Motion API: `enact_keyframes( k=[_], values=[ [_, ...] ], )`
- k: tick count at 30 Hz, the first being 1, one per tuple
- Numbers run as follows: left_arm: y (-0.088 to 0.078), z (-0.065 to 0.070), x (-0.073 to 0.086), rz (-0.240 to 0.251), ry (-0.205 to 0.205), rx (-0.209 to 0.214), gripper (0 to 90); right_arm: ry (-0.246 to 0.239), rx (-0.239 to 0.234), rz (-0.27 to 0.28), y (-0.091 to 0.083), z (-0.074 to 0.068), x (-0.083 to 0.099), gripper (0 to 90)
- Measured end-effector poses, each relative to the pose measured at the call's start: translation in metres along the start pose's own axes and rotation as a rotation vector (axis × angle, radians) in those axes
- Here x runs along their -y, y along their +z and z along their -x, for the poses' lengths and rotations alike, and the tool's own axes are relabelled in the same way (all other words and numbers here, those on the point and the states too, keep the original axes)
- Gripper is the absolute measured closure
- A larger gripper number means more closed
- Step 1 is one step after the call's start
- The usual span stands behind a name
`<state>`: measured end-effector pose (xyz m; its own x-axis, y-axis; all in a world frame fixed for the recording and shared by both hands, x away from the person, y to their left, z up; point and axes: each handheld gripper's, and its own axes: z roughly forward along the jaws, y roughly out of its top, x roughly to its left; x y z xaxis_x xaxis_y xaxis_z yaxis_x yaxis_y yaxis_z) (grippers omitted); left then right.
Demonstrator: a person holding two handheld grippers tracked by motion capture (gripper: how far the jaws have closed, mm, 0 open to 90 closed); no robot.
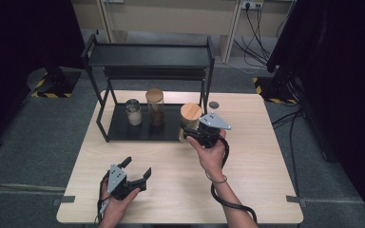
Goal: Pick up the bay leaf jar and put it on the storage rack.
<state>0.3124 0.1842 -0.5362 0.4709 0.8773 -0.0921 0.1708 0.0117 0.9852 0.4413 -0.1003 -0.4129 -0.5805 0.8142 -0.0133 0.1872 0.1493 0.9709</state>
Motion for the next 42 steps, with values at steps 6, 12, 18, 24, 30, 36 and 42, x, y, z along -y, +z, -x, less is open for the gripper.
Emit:
enact_keyframes(
  k=[6,12,18,24,30,36,42],
  values=[
    [0.0,0.0,0.0,0.001,0.001,0.0,10.0,0.0,0.004,0.0,0.003,0.0,-0.002,25.4],
    [0.0,0.0,0.0,0.001,0.003,0.0,10.1,0.002,0.005,0.003,0.005,0.0,-0.003,25.4],
    [0.0,0.0,0.0,0.002,0.002,0.001,10.1,0.002,0.006,0.003,0.009,0.0,-0.005,25.4],
    [0.0,0.0,0.0,0.002,0.003,0.001,10.2,0.004,0.012,0.001,0.012,0.0,-0.006,25.4],
    [0.0,0.001,0.0,0.005,0.002,0.001,10.2,0.004,0.015,0.0,0.018,0.001,-0.009,25.4],
    [0.0,0.0,0.0,0.002,0.003,0.001,10.2,0.005,0.017,-0.004,0.024,0.002,-0.011,25.4],
    [0.0,0.0,0.0,0.0,0.004,0.001,10.2,0.007,0.022,-0.007,0.031,0.003,-0.013,25.4]
  ],
)
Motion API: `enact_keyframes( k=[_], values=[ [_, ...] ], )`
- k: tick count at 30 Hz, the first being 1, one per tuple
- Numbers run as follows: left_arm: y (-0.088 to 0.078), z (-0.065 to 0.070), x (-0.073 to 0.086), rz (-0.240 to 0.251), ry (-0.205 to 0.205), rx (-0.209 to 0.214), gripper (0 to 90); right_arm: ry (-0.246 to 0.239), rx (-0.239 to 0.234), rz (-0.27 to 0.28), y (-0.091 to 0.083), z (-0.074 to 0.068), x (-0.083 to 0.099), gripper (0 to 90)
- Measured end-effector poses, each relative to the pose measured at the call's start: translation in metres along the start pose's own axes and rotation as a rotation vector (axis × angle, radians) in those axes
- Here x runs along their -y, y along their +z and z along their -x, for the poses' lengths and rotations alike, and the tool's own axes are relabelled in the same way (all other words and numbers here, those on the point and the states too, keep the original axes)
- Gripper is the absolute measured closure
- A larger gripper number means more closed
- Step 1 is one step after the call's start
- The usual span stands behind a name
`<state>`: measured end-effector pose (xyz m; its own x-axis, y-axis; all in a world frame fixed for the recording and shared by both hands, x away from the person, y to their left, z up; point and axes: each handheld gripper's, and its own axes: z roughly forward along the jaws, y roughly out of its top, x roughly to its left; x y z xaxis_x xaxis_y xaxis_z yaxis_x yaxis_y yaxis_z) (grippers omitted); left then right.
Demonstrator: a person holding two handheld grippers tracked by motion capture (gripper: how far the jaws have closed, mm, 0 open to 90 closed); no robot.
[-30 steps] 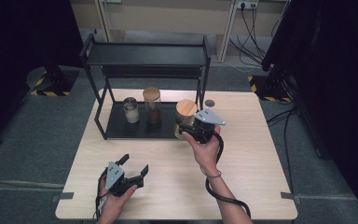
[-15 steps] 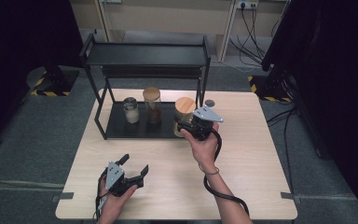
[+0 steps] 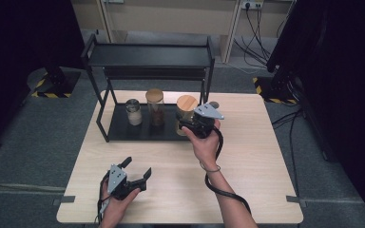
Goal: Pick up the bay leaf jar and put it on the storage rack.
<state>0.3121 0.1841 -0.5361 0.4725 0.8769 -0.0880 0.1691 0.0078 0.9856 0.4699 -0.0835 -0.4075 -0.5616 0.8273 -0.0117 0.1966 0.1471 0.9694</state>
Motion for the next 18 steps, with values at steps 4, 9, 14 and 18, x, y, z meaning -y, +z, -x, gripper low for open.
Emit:
enact_keyframes(
  k=[4,9,14,18],
  values=[
    [0.0,0.0,0.0,0.001,0.0,0.001,10.2,0.0,0.001,-0.001,0.004,0.0,-0.001,25.4],
    [0.0,0.0,0.0,0.0,0.001,0.0,10.2,-0.001,0.003,-0.008,0.01,0.0,-0.001,25.4],
    [0.0,0.0,0.0,0.0,-0.001,0.002,10.2,-0.006,0.001,-0.017,0.015,0.001,-0.003,25.4],
    [0.0,0.0,0.0,0.0,-0.004,0.002,10.2,-0.005,0.003,-0.023,0.02,0.002,-0.004,25.4]
  ],
)
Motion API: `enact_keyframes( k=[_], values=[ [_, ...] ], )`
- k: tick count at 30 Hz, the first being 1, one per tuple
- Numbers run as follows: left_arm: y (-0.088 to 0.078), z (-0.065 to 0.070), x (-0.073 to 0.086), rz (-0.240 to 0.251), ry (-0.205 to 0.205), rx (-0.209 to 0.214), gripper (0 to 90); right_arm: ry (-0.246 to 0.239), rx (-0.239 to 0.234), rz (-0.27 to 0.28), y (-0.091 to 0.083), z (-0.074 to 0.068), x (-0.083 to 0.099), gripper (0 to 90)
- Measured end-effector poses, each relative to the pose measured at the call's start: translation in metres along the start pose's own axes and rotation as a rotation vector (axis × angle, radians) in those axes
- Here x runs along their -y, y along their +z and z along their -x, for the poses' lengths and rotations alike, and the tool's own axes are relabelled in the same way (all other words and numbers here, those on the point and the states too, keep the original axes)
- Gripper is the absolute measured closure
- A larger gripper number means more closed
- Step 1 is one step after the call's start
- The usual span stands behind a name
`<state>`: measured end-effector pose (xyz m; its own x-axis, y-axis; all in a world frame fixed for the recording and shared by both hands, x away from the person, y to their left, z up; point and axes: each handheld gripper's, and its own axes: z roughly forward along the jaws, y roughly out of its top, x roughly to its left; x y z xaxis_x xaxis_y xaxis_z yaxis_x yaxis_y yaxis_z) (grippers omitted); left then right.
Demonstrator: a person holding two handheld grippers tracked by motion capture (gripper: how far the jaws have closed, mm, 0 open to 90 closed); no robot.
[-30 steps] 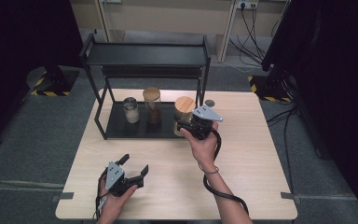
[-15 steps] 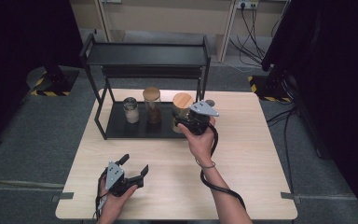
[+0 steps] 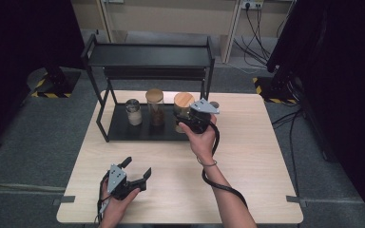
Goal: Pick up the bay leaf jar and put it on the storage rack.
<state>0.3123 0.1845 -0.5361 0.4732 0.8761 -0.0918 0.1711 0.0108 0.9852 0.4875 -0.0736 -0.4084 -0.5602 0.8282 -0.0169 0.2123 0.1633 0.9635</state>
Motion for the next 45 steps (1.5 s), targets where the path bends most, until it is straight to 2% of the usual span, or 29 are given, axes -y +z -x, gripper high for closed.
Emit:
enact_keyframes(
  k=[45],
  values=[
    [0.0,0.0,0.0,0.002,-0.004,0.005,10.3,0.001,0.042,-0.043,0.038,0.01,-0.005,25.4]
  ],
)
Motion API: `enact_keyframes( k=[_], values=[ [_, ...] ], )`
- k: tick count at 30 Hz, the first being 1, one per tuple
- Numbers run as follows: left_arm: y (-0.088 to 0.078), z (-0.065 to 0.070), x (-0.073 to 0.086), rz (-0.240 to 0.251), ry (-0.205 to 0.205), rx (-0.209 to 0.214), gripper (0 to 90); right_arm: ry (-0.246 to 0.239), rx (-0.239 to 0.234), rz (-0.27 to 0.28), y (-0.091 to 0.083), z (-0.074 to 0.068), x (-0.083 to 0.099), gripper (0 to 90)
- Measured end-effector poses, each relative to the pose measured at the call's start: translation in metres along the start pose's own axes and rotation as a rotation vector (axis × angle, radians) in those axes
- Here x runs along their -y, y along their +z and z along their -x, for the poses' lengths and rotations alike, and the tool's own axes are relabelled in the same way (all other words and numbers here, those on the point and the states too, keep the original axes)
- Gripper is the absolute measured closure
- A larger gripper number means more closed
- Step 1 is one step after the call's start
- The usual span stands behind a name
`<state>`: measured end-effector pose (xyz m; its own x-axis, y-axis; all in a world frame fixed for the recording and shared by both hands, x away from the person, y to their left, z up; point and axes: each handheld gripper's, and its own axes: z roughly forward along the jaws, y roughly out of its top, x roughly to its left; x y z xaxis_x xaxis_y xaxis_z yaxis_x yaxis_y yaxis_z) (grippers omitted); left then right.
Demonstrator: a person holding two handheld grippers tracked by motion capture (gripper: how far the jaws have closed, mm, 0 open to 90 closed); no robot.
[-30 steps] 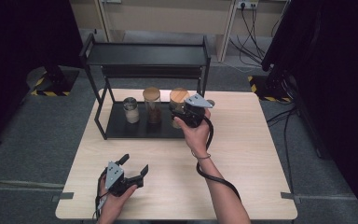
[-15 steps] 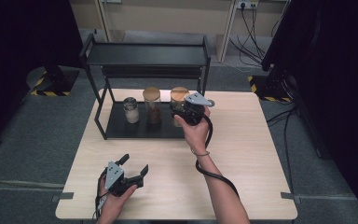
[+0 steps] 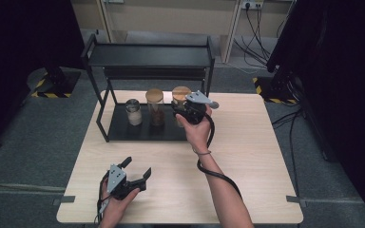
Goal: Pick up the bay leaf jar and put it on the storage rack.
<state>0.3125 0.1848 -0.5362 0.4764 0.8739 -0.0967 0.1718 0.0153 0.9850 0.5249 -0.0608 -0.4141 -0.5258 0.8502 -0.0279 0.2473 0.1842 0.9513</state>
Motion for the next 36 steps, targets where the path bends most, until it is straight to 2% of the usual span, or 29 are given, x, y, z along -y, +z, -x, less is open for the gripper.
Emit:
enact_keyframes(
  k=[16,36],
  values=[
    [0.0,0.0,0.0,0.001,0.0,0.001,10.3,0.024,0.019,-0.032,0.015,0.005,0.008,25.4],
    [-0.001,0.0,0.0,0.007,0.003,0.002,10.3,0.027,0.025,-0.047,0.032,0.004,0.011,25.4]
  ],
)
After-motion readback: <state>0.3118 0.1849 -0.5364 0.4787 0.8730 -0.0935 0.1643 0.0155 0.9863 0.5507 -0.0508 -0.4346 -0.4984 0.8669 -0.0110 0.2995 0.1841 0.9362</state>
